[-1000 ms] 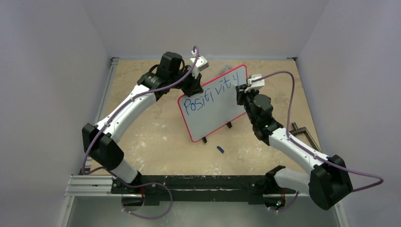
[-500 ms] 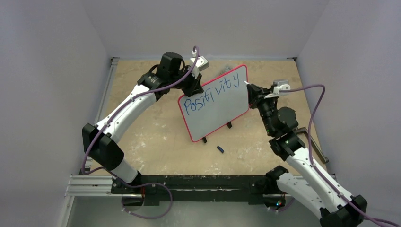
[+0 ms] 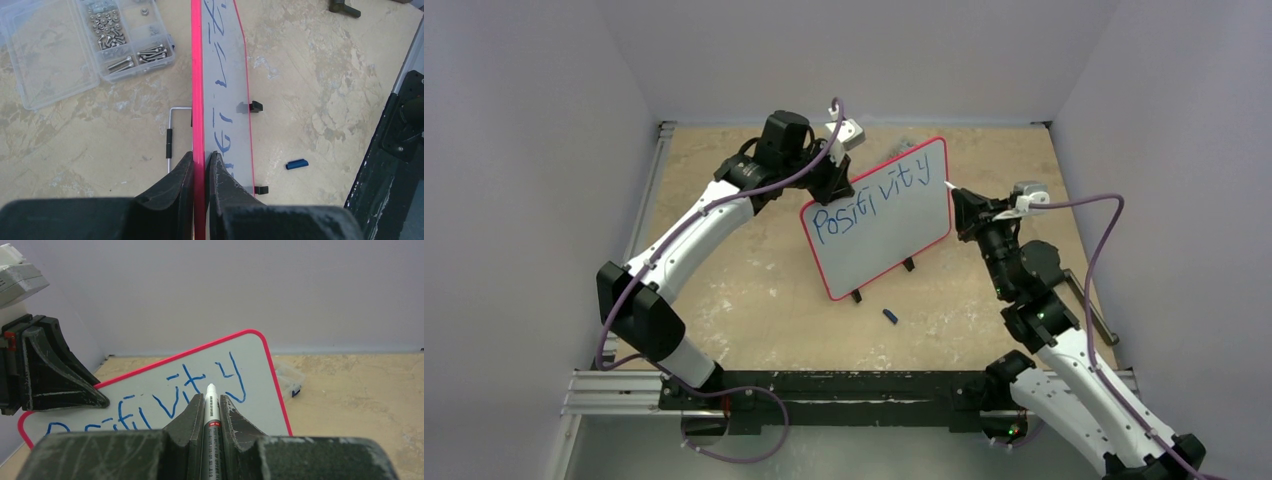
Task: Write a sentence on the whiteboard
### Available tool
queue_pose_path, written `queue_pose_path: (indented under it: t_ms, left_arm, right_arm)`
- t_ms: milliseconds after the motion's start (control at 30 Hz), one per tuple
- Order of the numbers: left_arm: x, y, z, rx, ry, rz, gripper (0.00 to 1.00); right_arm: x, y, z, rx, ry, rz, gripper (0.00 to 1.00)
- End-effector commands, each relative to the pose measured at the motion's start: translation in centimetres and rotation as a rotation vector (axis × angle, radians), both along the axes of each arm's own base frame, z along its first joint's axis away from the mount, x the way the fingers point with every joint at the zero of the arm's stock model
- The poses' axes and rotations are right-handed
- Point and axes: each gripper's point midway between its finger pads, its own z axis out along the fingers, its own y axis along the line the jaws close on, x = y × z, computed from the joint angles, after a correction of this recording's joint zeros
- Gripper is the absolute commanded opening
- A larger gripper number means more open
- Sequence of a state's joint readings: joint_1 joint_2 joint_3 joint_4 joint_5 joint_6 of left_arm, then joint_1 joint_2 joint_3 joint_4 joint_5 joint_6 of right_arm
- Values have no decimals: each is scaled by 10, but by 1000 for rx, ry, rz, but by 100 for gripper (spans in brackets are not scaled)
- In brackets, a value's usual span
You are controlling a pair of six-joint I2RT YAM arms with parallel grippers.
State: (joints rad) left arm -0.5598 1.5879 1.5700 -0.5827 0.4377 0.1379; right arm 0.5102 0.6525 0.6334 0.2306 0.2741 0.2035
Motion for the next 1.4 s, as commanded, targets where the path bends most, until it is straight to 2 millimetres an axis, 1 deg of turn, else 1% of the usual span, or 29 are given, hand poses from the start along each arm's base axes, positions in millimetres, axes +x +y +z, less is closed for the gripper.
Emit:
queue_pose_path:
  t_ms: [0,200,367,533,600,767,900,1067,1267,1367]
  left_arm:
    - [-11,20,-39,146,41,14,0]
    - [-13,16,-36,126,61,15,0]
    - [-18,18,-29,113,65,22,0]
    - [-25,25,-38,129,74,25,0]
    - [-26,26,-41,129,71,26,0]
    - [-24,26,-46,132,76,42,0]
    - [-21,25,-51,136,88,50,0]
    - [-17,26,-51,140,84,61,0]
    - [-12,29,-51,138,84,82,0]
    - [-9,33,-52,143,94,104,0]
  right_arm:
    - [-5,1,-1,35,1,19,0]
    - [-12,0,-3,40,6,35,0]
    - [-12,2,-7,38,8,43,0]
    - [-12,8,-10,41,6,74,0]
    - [-13,12,-15,35,10,94,0]
    - [-20,34,-22,20,4,218,0]
    - [-25,49,-33,11,17,302,0]
    - [-36,70,-44,8,5,437,0]
    - [-47,87,-53,12,-21,542,0]
    - [-45,89,-62,16,-11,523,0]
